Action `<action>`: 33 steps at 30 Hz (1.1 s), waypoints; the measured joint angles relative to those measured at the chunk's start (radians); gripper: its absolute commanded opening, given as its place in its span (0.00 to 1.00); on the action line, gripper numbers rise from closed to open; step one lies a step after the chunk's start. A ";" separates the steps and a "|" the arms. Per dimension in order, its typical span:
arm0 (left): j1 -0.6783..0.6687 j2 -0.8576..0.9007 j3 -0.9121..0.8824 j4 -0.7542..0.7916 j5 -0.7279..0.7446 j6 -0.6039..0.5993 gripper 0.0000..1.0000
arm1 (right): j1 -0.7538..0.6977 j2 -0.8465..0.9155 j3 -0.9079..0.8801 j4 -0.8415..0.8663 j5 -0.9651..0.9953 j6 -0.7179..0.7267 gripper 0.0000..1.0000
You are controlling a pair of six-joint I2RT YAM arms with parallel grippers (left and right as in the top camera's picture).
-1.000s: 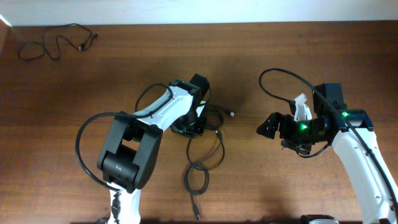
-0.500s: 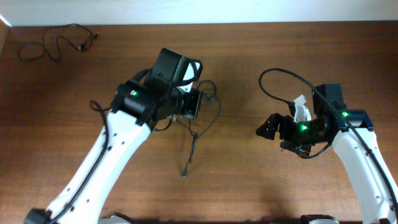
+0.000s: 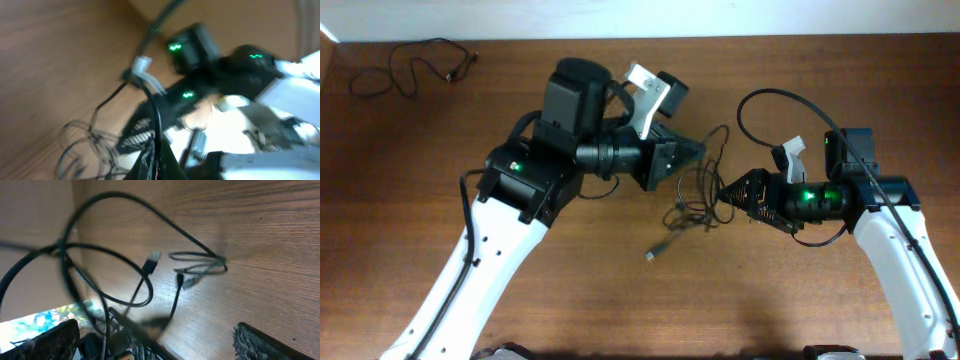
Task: Untangle cables
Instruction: 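Grasp a black cable strand from the pile with the left gripper, then lift the strand with the left gripper up toward the back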
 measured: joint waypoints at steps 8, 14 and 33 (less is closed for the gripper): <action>0.001 0.000 -0.002 0.311 0.334 -0.077 0.00 | 0.000 0.000 0.000 -0.013 0.054 -0.007 0.99; 0.138 -0.002 -0.002 0.402 0.409 -0.222 0.00 | 0.000 0.000 0.000 -0.082 0.274 0.041 0.99; 0.130 -0.013 -0.002 0.288 0.291 -0.302 0.00 | 0.001 0.000 -0.001 0.188 -0.298 -0.069 0.98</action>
